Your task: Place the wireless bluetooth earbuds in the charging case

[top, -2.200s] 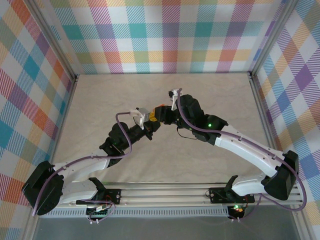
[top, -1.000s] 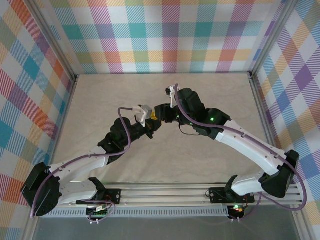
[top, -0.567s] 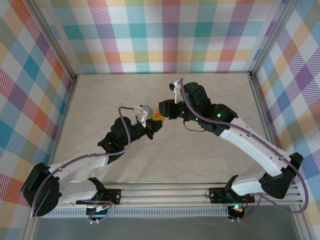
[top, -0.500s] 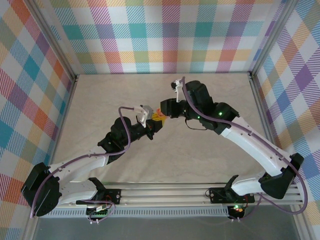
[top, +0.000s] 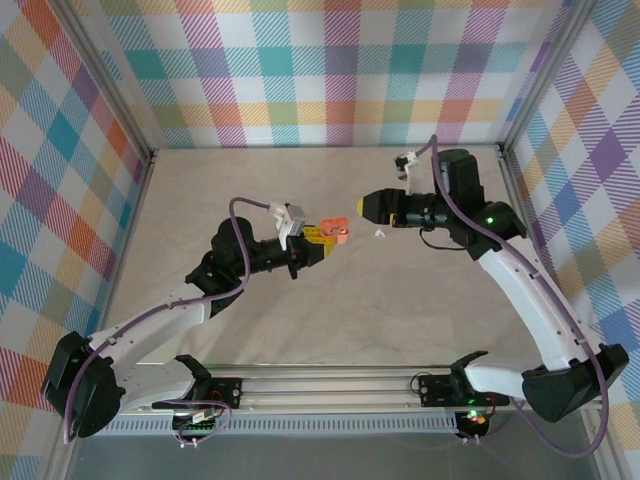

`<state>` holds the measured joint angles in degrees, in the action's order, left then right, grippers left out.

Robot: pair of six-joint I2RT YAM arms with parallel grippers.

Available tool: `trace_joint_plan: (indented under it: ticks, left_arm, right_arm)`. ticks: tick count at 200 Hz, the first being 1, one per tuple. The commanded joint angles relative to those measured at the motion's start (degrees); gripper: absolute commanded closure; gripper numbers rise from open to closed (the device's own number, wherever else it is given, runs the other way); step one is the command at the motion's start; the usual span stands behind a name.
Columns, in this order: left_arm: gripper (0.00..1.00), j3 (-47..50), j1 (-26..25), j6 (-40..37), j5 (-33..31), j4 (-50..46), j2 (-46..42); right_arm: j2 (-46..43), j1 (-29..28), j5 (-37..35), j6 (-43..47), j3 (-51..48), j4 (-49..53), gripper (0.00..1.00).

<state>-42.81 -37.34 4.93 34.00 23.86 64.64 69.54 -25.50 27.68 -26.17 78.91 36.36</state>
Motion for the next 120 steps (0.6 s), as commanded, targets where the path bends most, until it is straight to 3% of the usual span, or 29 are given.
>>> trace_joint_plan:
  ticks: [1, 120]
  left_arm:
    - [1.0, -3.41, 0.61, 0.39, 6.84, -0.31, 0.01]
    - [1.0, -5.79, 0.63, 4.01, 9.22, 4.7, 4.27]
  right_arm:
    - [0.44, 0.79, 12.98, -2.5, -1.47, -5.57, 0.44]
    - [1.84, 0.8, 23.74, -8.03, -5.51, -16.35, 0.41]
